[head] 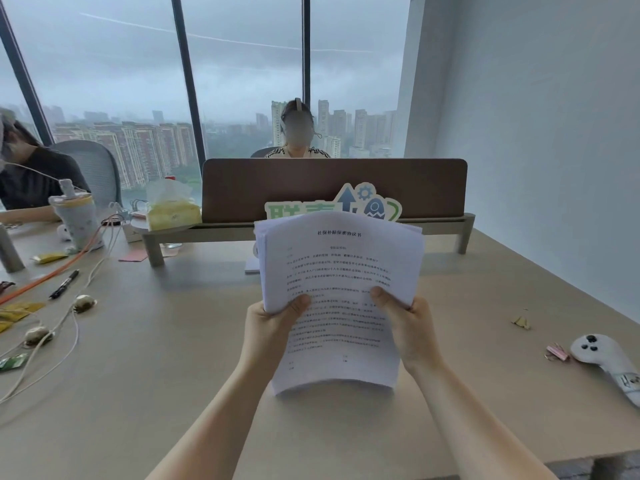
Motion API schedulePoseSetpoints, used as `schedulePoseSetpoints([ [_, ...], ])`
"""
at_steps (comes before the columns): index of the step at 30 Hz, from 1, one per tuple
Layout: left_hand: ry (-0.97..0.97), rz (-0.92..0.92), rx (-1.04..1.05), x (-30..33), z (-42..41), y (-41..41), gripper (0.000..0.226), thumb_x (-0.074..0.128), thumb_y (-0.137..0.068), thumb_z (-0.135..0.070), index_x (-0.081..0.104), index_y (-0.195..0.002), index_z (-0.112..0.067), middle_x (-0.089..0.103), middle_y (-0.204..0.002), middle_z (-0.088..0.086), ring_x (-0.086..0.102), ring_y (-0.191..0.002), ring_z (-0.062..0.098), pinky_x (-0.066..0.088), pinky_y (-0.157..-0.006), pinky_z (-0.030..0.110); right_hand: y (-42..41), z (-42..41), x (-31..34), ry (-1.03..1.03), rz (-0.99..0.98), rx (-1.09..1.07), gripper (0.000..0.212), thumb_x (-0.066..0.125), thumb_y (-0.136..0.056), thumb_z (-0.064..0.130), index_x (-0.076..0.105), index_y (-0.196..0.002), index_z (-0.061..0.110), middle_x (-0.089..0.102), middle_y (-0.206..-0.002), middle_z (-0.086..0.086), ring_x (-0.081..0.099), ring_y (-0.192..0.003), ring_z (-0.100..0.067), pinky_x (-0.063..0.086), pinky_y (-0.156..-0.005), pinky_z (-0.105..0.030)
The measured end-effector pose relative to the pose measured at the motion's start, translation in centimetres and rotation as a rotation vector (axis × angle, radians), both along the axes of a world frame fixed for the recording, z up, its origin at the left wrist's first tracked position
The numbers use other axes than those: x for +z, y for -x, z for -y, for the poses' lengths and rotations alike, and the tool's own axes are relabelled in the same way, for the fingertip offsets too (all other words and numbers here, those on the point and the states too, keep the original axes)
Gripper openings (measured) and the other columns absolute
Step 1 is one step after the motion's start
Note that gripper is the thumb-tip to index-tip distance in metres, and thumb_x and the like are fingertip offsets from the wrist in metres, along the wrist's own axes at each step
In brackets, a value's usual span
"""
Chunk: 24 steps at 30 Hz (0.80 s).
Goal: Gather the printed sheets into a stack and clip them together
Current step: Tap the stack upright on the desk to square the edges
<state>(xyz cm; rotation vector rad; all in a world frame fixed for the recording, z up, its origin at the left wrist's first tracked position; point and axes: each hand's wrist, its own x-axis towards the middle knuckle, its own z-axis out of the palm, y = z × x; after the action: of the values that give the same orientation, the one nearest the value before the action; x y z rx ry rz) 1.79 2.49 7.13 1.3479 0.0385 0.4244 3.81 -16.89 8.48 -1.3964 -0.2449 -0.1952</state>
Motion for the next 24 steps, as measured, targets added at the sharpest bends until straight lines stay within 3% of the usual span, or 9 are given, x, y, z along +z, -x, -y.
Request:
schedulePoseSetpoints([
  [11, -0.050, -0.174, -0.050, -3.7, -0.8, 0.0, 0.019, 0.084, -0.071, -0.006, 0.077, -0.084, -0.017, 0.078, -0.083, 0.000, 0.072, -0.079, 0.020, 0.055, -0.059, 0.020, 0.2, 0.4, -2.8, 0.042, -0.077, 0.057, 0.019, 0.067, -0.088, 0.006, 0.078, -0.092, 0.022, 0.078, -0.096, -0.003, 0.074, -0.088, -0.019, 0.056, -0.072, -0.030],
  [14, -0.078, -0.028, 0.023, -1.9, -1.5, -0.1, 0.050, 0.086, -0.063, -0.015, 0.067, -0.109, -0.016, 0.076, -0.097, 0.002, 0.072, -0.088, 0.020, 0.056, -0.065, 0.024, 0.2, 0.6, -1.7, 0.021, 0.004, 0.002, 0.029, 0.074, -0.082, 0.004, 0.068, -0.105, 0.019, 0.077, -0.096, 0.006, 0.073, -0.085, -0.010, 0.055, -0.063, -0.019],
  [16, -0.073, 0.092, 0.058, -0.1, -1.9, -0.3, 0.061, 0.083, -0.070, -0.011, 0.056, -0.124, -0.020, 0.074, -0.104, 0.007, 0.073, -0.089, 0.020, 0.057, -0.066, 0.027, -0.2, 0.9, -0.7, 0.050, 0.112, -0.096, 0.047, 0.076, -0.081, 0.009, 0.055, -0.121, 0.022, 0.072, -0.101, 0.009, 0.069, -0.088, -0.005, 0.055, -0.065, -0.017],
  [20, -0.103, 0.289, 0.098, 3.8, -1.6, -0.2, 0.072, 0.066, -0.087, 0.000, 0.034, -0.142, -0.033, 0.068, -0.106, 0.010, 0.072, -0.087, 0.011, 0.056, -0.067, 0.024, -0.7, 1.0, 1.6, 0.161, 0.294, -0.253, 0.076, 0.065, -0.092, 0.009, 0.027, -0.137, 0.058, 0.059, -0.106, 0.003, 0.063, -0.084, -0.008, 0.053, -0.075, -0.025],
  [22, -0.162, 0.380, 0.129, 5.3, -1.3, 0.0, 0.075, 0.060, -0.091, 0.004, 0.027, -0.142, -0.039, 0.062, -0.105, 0.008, 0.069, -0.084, 0.005, 0.055, -0.066, 0.019, -0.7, 0.9, 2.8, 0.216, 0.377, -0.257, 0.082, 0.061, -0.094, 0.010, 0.019, -0.134, 0.068, 0.056, -0.127, 0.013, 0.064, -0.102, -0.008, 0.055, -0.084, -0.031],
  [24, -0.229, 0.434, 0.147, 6.2, -1.1, 0.1, 0.071, 0.058, -0.092, 0.005, 0.032, -0.136, -0.044, 0.060, -0.107, 0.003, 0.067, -0.080, 0.003, 0.053, -0.065, 0.017, -0.7, 0.8, 3.7, 0.289, 0.457, -0.279, 0.082, 0.057, -0.095, 0.006, 0.022, -0.134, 0.069, 0.046, -0.145, 0.019, 0.056, -0.124, -0.017, 0.051, -0.100, -0.042],
])
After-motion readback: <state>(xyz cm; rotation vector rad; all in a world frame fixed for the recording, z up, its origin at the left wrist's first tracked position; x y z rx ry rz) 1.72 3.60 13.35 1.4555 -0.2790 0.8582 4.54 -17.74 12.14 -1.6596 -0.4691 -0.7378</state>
